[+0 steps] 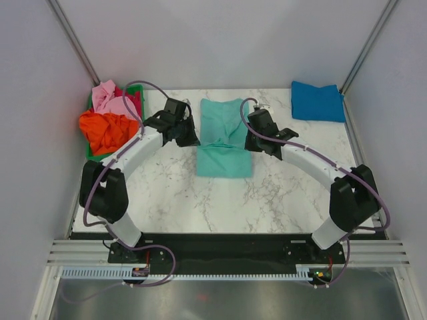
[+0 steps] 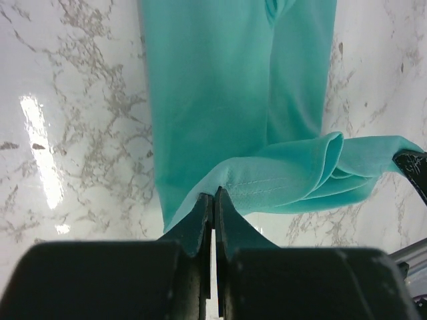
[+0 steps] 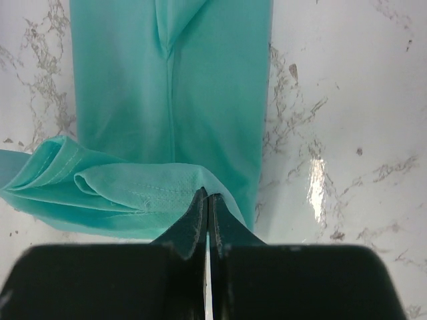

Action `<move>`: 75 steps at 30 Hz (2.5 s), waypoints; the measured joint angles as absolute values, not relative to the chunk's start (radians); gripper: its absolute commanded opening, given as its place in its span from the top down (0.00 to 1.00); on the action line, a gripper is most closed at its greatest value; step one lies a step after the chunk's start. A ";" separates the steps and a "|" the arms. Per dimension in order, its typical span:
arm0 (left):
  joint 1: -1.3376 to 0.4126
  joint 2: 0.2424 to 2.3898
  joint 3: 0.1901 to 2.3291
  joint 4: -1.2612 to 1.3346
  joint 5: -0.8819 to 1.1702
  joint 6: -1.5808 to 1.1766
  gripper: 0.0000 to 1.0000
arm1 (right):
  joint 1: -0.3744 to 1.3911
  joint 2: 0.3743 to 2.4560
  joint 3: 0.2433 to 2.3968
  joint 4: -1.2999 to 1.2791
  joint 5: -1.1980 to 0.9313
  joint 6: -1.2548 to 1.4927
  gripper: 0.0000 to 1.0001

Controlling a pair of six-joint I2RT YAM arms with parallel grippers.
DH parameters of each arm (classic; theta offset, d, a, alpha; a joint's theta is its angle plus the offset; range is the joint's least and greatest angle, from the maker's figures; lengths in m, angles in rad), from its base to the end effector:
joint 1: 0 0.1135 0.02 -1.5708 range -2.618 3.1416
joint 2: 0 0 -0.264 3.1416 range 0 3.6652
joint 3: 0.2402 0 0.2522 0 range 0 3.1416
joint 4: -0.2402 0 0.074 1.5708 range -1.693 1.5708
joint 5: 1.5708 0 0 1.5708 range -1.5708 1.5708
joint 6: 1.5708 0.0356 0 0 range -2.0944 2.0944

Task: Fold and stack the t-shirts
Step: Fold the tshirt

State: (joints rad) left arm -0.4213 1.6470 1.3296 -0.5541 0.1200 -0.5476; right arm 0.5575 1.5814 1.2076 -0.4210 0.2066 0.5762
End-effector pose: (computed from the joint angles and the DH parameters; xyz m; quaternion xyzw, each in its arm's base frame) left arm 0.3285 -0.1519 0.2736 -0.0387 0.9372 -0.2091 0.2764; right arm 0.3000 0.1784 0.2662 0.0476 0.9203 0.1216 0.3687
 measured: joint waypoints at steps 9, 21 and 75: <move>-0.364 1.860 1.480 -0.579 0.213 -0.499 0.98 | 0.494 1.725 1.296 -0.410 0.159 0.544 1.00; -0.329 2.080 1.721 -0.612 0.272 -0.446 0.98 | 0.423 1.900 1.420 -0.400 0.104 0.511 1.00; -0.323 1.894 1.126 -0.222 0.469 -0.552 0.30 | 0.419 1.835 0.939 0.079 -0.311 0.588 0.76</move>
